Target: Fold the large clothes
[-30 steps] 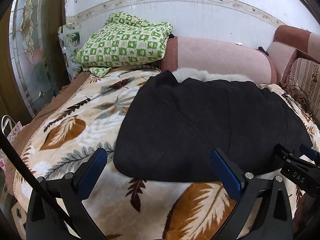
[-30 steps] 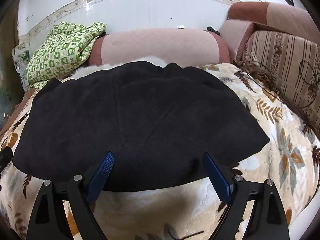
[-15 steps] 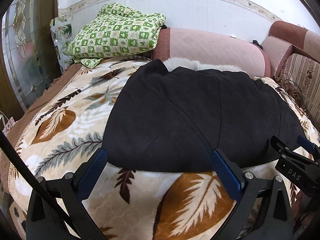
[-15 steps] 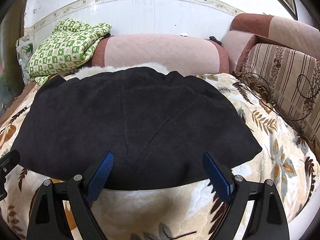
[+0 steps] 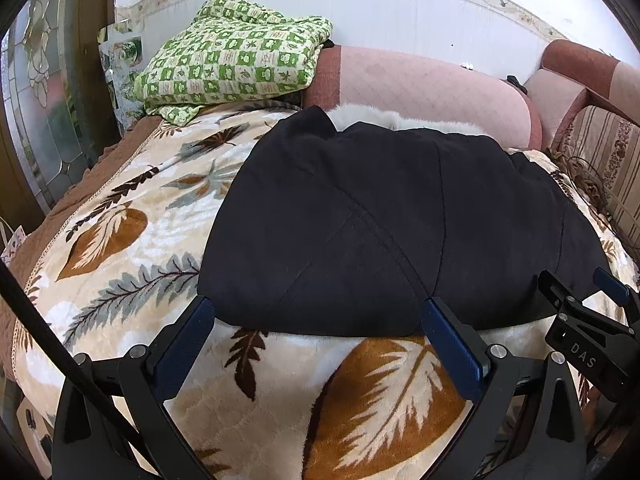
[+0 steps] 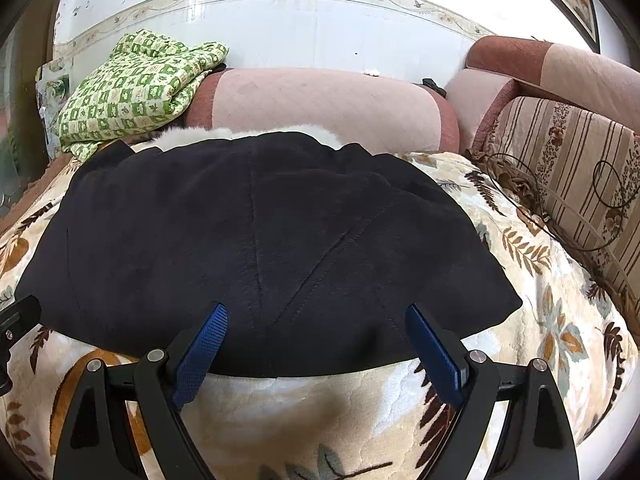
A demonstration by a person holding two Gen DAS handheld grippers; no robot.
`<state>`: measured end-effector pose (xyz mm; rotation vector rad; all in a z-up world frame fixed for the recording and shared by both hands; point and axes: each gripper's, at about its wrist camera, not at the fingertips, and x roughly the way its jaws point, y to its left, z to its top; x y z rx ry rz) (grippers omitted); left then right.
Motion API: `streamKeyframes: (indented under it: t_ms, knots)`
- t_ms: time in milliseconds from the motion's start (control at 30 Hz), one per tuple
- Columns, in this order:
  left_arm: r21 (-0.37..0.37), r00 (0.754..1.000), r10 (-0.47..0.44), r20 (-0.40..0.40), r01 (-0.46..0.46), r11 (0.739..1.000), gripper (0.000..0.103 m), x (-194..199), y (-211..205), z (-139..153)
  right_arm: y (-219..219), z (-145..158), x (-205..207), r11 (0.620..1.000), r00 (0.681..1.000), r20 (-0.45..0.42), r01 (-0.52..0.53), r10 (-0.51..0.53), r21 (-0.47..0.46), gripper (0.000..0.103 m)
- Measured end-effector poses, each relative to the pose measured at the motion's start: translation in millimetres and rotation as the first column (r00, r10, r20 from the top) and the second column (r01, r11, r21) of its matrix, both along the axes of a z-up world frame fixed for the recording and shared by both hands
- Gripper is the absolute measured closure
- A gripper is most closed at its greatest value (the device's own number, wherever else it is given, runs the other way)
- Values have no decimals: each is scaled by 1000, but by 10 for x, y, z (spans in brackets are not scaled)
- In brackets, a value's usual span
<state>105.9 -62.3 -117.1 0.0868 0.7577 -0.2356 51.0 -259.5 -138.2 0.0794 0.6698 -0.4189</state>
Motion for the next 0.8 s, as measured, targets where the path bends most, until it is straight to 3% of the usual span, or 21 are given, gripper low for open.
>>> streamKeyframes:
  t_ms: [800]
  knots:
    - [11, 1000, -6, -25, 6, 1000, 0, 16, -18, -78, 52, -32, 16, 1000, 1000, -10, -10, 10, -13, 10]
